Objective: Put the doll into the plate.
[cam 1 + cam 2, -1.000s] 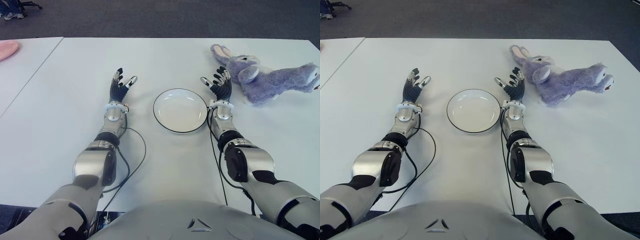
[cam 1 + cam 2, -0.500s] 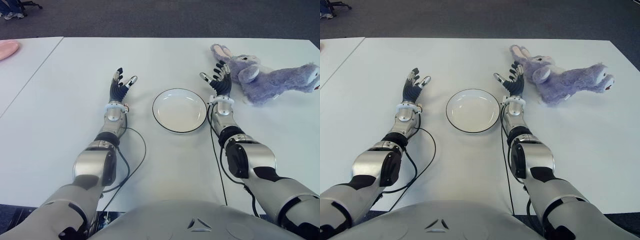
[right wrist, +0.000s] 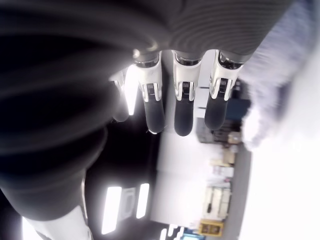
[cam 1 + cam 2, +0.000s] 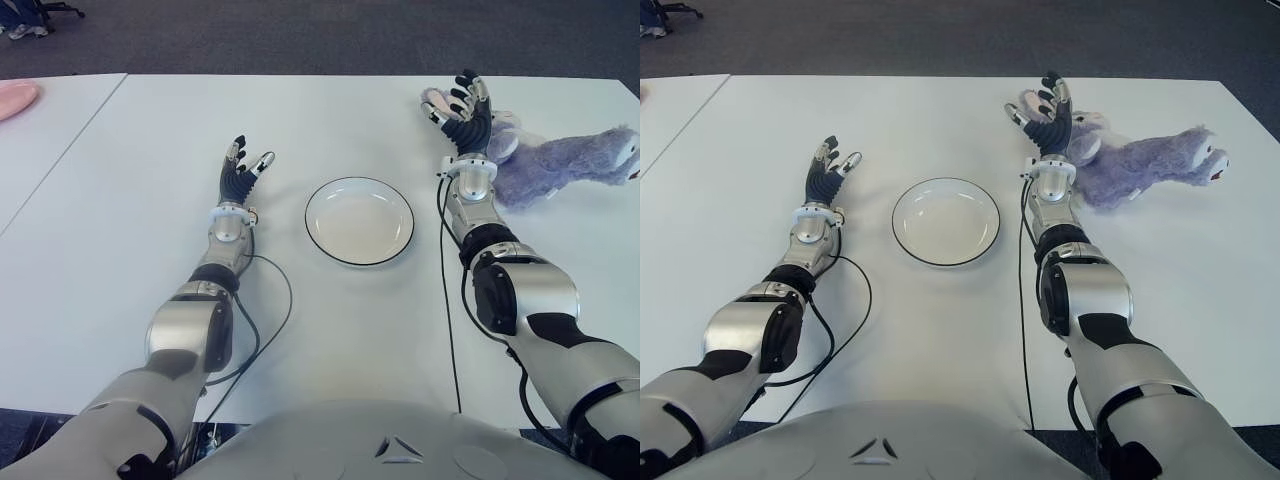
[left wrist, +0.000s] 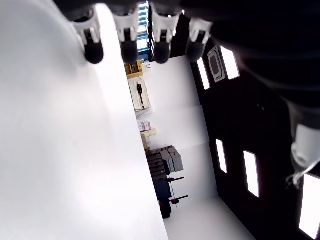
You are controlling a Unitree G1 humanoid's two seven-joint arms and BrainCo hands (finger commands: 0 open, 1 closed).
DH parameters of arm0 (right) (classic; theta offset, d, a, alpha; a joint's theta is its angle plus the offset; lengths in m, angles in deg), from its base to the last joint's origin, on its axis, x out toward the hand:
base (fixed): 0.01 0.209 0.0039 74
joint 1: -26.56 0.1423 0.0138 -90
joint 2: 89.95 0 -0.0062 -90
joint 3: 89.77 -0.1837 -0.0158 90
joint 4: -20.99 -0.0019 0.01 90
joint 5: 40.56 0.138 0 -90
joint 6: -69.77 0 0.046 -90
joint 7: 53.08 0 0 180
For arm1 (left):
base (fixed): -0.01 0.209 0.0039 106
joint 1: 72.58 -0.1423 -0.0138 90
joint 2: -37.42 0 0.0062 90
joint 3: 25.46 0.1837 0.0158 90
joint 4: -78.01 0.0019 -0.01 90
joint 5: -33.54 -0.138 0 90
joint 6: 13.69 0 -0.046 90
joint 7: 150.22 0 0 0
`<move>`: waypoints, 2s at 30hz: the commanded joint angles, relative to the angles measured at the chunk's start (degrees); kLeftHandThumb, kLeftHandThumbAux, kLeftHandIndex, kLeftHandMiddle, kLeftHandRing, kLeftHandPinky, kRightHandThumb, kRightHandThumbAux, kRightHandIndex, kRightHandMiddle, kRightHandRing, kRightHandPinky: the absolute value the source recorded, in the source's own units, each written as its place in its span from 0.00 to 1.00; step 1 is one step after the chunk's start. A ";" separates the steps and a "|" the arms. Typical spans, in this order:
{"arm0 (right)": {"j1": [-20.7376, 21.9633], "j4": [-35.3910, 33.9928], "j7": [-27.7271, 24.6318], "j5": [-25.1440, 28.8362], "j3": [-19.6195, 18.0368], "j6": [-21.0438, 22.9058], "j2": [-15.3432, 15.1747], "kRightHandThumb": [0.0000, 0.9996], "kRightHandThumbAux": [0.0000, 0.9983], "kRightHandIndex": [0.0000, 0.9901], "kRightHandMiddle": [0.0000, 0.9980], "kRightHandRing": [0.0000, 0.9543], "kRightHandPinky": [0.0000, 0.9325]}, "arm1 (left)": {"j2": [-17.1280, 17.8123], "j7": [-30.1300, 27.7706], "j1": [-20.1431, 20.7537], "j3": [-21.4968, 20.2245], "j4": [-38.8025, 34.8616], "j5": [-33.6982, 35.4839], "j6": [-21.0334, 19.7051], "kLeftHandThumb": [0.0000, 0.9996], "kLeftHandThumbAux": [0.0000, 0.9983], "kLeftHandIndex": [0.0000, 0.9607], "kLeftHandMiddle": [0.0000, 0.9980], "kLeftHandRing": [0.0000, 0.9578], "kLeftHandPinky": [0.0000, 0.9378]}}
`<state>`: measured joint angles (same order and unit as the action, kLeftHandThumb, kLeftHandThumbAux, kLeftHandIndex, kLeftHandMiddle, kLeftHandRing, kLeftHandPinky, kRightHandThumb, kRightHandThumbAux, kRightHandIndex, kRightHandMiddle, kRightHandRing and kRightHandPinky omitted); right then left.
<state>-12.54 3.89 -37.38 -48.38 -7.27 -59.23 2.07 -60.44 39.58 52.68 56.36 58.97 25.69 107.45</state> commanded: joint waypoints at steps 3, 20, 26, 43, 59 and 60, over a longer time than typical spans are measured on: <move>1.54 -0.36 -0.79 -2.46 2.39 -1.96 -2.30 0.16 0.76 0.11 0.13 0.14 0.18 | -3.16 -0.87 -10.36 0.36 7.21 -0.42 -8.91 0.00 0.50 0.04 0.07 0.05 0.03; 5.67 -1.33 3.83 -10.09 8.56 -1.35 -7.92 0.11 0.78 0.10 0.12 0.13 0.15 | -3.45 -0.98 -10.26 0.32 7.15 -0.31 -8.53 0.00 0.49 0.03 0.07 0.05 0.04; 7.29 -0.71 3.49 -12.21 10.07 -0.63 -10.73 0.10 0.78 0.11 0.12 0.12 0.13 | -3.55 -1.01 -10.26 0.33 7.15 -0.29 -8.62 0.00 0.49 0.03 0.07 0.05 0.04; 16.27 0.94 -0.45 -30.94 26.68 9.97 -26.13 0.00 0.68 0.16 0.07 0.03 0.00 | -3.73 -1.26 -10.31 0.10 7.18 -0.08 -8.60 0.00 0.48 0.00 0.06 0.04 0.01; 18.04 2.14 1.29 -37.87 34.17 14.67 -31.02 0.00 0.68 0.19 0.04 0.00 0.00 | -3.68 -1.36 -10.14 -0.40 7.24 0.34 -9.40 0.00 0.49 0.00 0.05 0.03 0.00; 18.11 2.18 1.24 -38.00 34.40 14.70 -31.26 0.00 0.68 0.19 0.04 0.00 0.00 | -3.67 -1.42 -10.14 -0.40 7.24 0.35 -9.41 0.00 0.49 0.00 0.05 0.03 0.00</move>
<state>4.43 5.33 -36.26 -84.30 25.25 -45.18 -28.22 -60.52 39.57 52.82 56.05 58.96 25.95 106.60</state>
